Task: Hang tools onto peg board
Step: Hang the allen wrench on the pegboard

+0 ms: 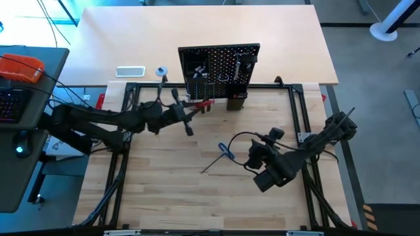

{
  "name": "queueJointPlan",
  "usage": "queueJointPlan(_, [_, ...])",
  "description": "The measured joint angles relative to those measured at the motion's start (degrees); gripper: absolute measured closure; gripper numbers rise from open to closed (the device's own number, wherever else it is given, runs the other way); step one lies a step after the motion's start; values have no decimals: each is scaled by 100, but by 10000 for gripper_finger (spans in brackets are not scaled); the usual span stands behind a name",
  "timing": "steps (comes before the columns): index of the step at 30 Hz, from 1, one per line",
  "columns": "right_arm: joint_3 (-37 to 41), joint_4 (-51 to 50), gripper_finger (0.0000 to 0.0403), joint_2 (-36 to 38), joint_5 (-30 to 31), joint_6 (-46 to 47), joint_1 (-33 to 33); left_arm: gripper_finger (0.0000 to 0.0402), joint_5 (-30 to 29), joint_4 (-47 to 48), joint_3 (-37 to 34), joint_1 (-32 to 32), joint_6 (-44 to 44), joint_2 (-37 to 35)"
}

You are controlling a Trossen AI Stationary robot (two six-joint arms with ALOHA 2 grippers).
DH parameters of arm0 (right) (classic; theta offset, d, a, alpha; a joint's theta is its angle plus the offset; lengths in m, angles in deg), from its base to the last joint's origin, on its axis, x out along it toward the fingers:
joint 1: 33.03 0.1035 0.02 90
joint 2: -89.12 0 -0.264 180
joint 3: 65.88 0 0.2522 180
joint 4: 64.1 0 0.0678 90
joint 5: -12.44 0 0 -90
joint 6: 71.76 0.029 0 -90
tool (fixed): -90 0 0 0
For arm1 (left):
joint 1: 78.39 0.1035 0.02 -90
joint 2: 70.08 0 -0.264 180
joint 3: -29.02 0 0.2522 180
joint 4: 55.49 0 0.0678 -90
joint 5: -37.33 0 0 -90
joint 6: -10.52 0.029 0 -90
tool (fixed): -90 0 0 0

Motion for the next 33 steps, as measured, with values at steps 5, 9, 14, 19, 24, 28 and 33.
queueJointPlan(5, [568,321,263,-2,-56,636,219,358,-20,82,638,175,270,674])
queueJointPlan(9, [884,778,263,-2,-71,692,310,358,-31,421,1185,347,279,1149])
queueJointPlan(14, [1136,1163,263,-4,-70,688,365,358,-90,699,1732,474,281,1548])
queueJointPlan(19, [1324,1375,263,-4,-47,667,369,358,-317,910,2099,530,249,1854])
queueJointPlan(24, [1338,1435,263,-4,-34,655,369,358,-646,1202,2176,489,42,1970])
queueJointPlan(28, [1338,1440,263,-4,-11,646,379,358,-791,1314,2176,377,-88,1928])
queueJointPlan(33, [1338,1486,263,-4,370,683,491,358,-847,1428,2178,94,-80,1923])
